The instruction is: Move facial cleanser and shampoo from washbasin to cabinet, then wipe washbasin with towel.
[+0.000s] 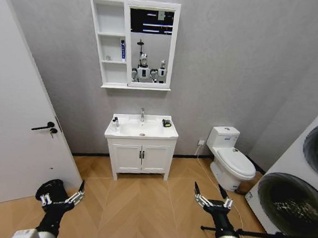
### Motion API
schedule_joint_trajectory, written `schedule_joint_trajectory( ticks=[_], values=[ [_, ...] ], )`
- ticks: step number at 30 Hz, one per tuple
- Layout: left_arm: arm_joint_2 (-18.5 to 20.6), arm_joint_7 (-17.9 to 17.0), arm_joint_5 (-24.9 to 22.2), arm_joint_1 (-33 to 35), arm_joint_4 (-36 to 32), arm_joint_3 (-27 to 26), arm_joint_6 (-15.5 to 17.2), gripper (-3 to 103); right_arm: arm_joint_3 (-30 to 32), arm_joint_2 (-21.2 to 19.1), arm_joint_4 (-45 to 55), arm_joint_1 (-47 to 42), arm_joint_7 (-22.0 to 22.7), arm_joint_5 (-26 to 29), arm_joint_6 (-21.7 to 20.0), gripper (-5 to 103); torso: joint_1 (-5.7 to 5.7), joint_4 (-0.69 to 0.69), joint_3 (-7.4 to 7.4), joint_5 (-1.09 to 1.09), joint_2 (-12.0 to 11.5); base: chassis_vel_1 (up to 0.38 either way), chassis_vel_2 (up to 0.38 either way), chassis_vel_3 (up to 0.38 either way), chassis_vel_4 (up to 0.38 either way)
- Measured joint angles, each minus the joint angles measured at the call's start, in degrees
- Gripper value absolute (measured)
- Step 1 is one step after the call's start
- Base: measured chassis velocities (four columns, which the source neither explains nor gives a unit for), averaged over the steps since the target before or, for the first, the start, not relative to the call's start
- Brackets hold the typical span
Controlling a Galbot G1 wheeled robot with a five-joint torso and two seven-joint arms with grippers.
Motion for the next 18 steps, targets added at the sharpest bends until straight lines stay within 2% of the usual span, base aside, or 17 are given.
schedule_joint_trajectory(
  ticks=[18],
  values=[
    [0.1,0.0,-0.1,0.0,0.0,0.2,0.0,96,0.0,0.3,-0.4,-0.2,-0.3,-0.5,1.0,100,-0.01,0.0,-0.01,0.0,0.0,-0.005,0.004,0.003,-0.006]
  ],
)
